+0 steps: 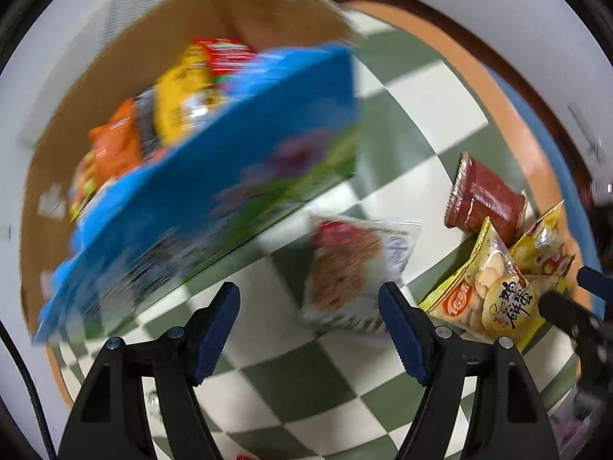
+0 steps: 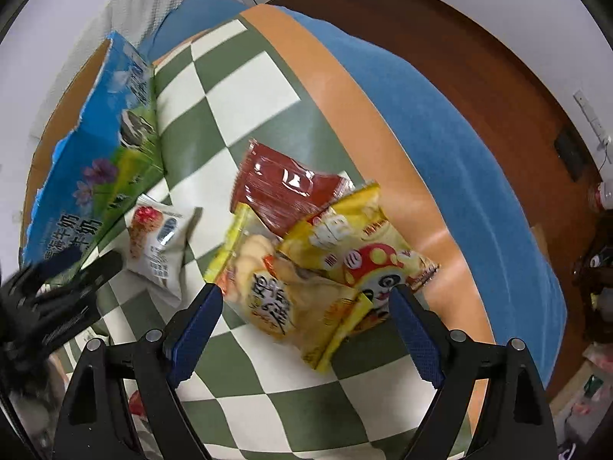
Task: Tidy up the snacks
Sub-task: 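Grasp the yellow egg-cake bag with the right tool while the left tool grasps the oat cookie pack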
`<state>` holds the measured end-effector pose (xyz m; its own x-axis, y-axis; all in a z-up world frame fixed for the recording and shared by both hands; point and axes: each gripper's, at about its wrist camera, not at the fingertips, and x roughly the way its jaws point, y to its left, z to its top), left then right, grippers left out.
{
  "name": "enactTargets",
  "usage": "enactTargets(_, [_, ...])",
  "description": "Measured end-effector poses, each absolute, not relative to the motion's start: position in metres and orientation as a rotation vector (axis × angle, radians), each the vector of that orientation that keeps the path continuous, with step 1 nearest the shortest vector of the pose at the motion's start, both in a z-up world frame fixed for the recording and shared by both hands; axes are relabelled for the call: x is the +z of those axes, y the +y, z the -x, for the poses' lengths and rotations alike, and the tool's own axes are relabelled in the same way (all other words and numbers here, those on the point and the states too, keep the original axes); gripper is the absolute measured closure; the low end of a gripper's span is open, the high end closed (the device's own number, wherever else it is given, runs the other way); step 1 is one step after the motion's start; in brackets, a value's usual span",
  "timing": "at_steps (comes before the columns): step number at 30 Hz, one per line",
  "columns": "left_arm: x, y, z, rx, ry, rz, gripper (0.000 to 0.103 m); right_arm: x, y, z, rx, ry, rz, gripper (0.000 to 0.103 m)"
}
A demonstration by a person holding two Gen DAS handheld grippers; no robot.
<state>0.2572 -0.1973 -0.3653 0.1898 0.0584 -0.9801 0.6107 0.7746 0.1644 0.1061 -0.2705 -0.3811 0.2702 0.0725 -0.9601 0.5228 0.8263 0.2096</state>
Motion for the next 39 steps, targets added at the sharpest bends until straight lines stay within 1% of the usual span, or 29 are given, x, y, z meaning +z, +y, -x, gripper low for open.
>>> enactTargets(5, [-0.401,-0.221,-0.258,-0.491,1.430,-0.673,0.030,-0.386,-0.274,-0.099,-0.323,1.288,-0.507,0.013])
enactTargets(6, [-0.404,-0.221,-0.257,-0.498,1.436,-0.659,0.039,-0.386,-0.273,-0.100,-0.315,1.288,-0.480,0.013])
enactTargets(7, [-0.407,-0.219,-0.257,-0.494,1.437,-0.651,0.052,-0.385,-0.271,-0.101,-0.306,1.289,-0.455,0.014])
enactTargets(8, [-0.408,-0.217,-0.256,-0.491,1.440,-0.635,0.054,-0.384,-0.268,-0.103,-0.296,1.290,-0.424,0.015])
enactTargets(14, [-0.406,-0.169,-0.242,-0.415,1.508,-0.427,0.056,-0.382,-0.241,-0.124,-0.208,1.331,-0.237,0.015])
enactTargets(17, [-0.410,-0.136,-0.227,-0.346,1.551,-0.320,0.056,-0.389,-0.217,-0.137,-0.145,1.378,-0.089,0.015])
enactTargets(20, [-0.414,-0.103,-0.213,-0.275,1.580,-0.213,0.056,-0.405,-0.187,-0.149,-0.098,1.426,0.110,0.015])
enactTargets(24, [-0.419,-0.068,-0.202,-0.210,1.601,-0.108,0.056,-0.436,-0.165,-0.158,-0.097,1.511,0.270,0.015])
enactTargets(25, [-0.420,-0.061,-0.199,-0.200,1.606,-0.088,0.056,-0.442,-0.165,-0.160,-0.106,1.525,0.274,0.022])
enactTargets(27, [-0.421,-0.053,-0.197,-0.189,1.607,-0.071,0.056,-0.448,-0.169,-0.161,-0.129,1.541,0.219,0.040])
enactTargets(30, [-0.426,-0.041,-0.193,-0.179,1.609,-0.041,0.054,-0.446,-0.183,-0.161,-0.155,1.535,0.015,0.042])
enactTargets(32, [-0.428,-0.033,-0.193,-0.189,1.614,-0.034,0.053,-0.443,-0.196,-0.158,-0.129,1.543,-0.213,0.043])
enactTargets(34, [-0.425,-0.028,-0.204,-0.205,1.623,-0.045,0.051,-0.444,-0.202,-0.155,-0.080,1.558,-0.375,0.043])
enactTargets(36, [-0.430,-0.034,-0.207,-0.217,1.632,-0.053,0.050,-0.447,-0.202,-0.155,-0.051,1.571,-0.461,0.042])
enactTargets(38, [-0.434,-0.034,-0.212,-0.230,1.640,-0.053,0.048,-0.448,-0.200,-0.156,-0.055,1.587,-0.439,0.037])
enactTargets(39, [-0.436,-0.035,-0.214,-0.238,1.644,-0.048,0.043,-0.447,-0.200,-0.157,-0.058,1.585,-0.430,0.031])
